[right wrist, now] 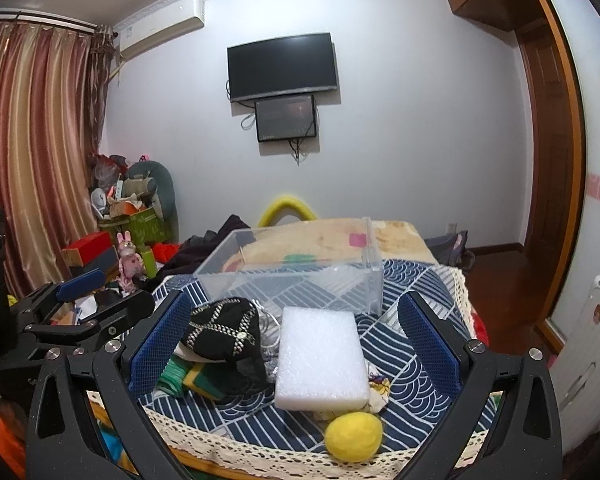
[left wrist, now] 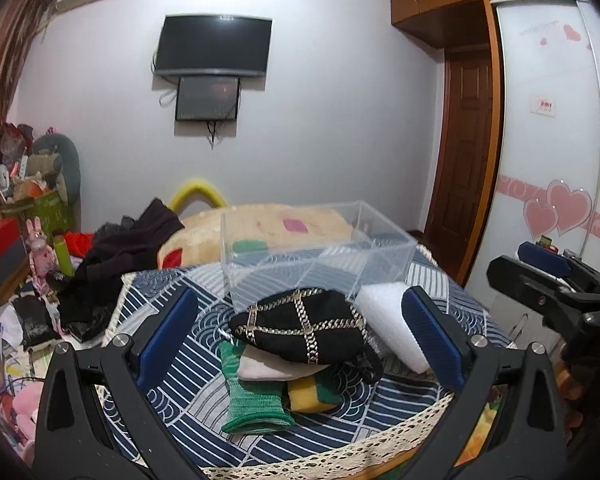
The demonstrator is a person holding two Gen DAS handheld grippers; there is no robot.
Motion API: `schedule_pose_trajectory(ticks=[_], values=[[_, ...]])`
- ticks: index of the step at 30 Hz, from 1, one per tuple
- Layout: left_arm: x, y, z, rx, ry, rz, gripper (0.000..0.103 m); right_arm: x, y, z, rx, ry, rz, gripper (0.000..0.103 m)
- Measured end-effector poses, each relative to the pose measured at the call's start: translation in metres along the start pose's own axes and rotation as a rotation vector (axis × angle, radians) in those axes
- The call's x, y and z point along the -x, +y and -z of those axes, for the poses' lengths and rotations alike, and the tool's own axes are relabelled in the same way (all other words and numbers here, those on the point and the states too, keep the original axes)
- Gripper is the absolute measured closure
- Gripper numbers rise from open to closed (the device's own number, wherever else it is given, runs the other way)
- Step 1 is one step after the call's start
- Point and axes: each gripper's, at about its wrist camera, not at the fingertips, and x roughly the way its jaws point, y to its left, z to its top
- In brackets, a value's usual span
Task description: Organize soft objects
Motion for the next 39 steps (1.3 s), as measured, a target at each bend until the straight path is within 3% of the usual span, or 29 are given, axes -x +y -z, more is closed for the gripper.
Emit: schedule_pose_trajectory(ticks=[14, 22, 24, 26, 29, 34, 36, 39], values=[[-0.093, 0.017, 0.019, 0.147, 0.249, 0.096, 0.0, -0.059, -0.034, 0.029, -0.105, 0.228, -0.018, 0.0], [-0.112, 0.012, 0.026, 0.105, 0.261, 0.058, 0.0, -0.072, -0.027, 0.041, -0.073, 0.301, -0.048, 0.0], [-0.113, 0.013, 0.029, 0.086, 0.265, 0.052, 0.0, -0.074, -0.024, 0.043, -0.056, 0.307, -0.047, 0.003], [-0.115, 0.015, 0.032, 0.075, 0.266, 0.049, 0.001, -0.076, -0.022, 0.045, -0.036, 0.316, -0.053, 0.014], [-0.112, 0.016, 0.034, 0.064, 0.261, 0.051, 0.012, -0.08, -0.019, 0.045, -0.013, 0.331, -0.052, 0.024], [-0.106, 0.017, 0.037, 0.042, 0.255, 0.056, 0.033, -0.077, -0.02, 0.043, 0.001, 0.31, -0.046, 0.024], [-0.102, 0.018, 0.038, 0.043, 0.247, 0.071, 0.049, -0.075, -0.02, 0.041, 0.005, 0.294, -0.035, 0.024], [-0.096, 0.016, 0.035, 0.027, 0.235, 0.079, 0.063, -0.071, -0.021, 0.037, 0.002, 0.271, -0.026, 0.024]])
